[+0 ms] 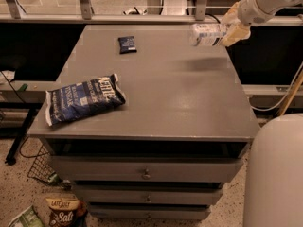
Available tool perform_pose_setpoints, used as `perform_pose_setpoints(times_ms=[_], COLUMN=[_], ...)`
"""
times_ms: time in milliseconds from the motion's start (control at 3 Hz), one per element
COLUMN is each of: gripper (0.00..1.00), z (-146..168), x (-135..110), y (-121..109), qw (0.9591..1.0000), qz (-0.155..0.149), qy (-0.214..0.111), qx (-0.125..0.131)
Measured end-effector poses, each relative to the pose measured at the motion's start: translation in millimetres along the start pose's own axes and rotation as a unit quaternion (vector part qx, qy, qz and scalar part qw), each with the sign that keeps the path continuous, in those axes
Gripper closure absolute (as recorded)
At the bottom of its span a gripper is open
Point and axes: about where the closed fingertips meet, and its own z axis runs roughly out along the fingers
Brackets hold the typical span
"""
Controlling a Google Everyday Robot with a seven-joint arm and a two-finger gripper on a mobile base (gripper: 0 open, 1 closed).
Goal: Move blue plastic bottle near rxbar blueberry
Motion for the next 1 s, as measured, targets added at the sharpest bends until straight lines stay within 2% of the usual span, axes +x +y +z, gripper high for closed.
perform_pose_setpoints(times_ms=[333,1000], gripper=[1.0,1.0], z=[6.0,23.1], x=[-0.9,-27.7], y=[1.0,-13.5], qw=[1.0,0.9997], qz=[0.003,-0.006], qy=[0.0,0.0], qx=[-0.002,0.025])
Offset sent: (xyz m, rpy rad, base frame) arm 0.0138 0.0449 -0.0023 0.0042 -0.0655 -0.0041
